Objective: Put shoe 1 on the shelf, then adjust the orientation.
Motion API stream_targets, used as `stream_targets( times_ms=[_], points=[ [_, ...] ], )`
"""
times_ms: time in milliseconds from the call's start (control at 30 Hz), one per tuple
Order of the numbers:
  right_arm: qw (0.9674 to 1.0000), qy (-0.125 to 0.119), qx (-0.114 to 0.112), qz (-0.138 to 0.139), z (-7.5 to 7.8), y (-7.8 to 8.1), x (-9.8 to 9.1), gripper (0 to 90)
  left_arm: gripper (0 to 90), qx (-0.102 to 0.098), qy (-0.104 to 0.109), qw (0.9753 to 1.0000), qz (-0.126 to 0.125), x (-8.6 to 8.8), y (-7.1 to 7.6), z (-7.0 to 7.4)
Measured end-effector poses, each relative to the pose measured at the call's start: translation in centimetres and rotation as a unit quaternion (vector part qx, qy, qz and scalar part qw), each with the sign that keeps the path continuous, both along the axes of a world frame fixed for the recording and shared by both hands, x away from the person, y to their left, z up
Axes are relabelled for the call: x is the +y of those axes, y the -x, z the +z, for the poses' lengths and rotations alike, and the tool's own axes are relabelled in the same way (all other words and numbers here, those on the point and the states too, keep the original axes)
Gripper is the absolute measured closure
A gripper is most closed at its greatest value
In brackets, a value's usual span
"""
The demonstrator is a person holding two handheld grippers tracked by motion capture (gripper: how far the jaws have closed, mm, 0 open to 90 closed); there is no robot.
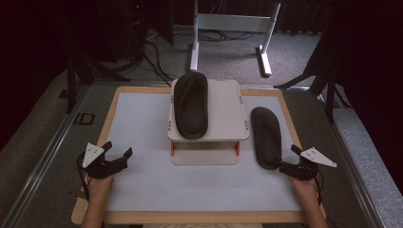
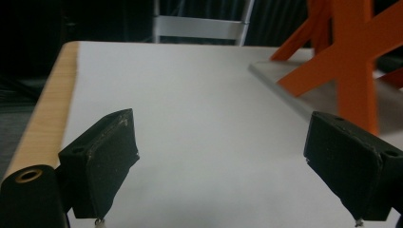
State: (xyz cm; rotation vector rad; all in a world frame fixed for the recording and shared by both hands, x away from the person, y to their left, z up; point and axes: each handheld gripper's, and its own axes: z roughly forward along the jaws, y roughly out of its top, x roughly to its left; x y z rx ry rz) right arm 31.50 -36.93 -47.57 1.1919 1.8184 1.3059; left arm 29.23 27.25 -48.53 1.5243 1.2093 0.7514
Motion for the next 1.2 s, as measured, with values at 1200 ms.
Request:
stream_targets(
  times_ms=[1200],
  points=[
    [0.9976, -0.045, 0.028, -0.045, 8.4, 0.8, -4.9, 21.9, 9.6, -0.060, -0.005, 0.9982, 0.009, -0.2, 1.5, -0.4]
  ],
)
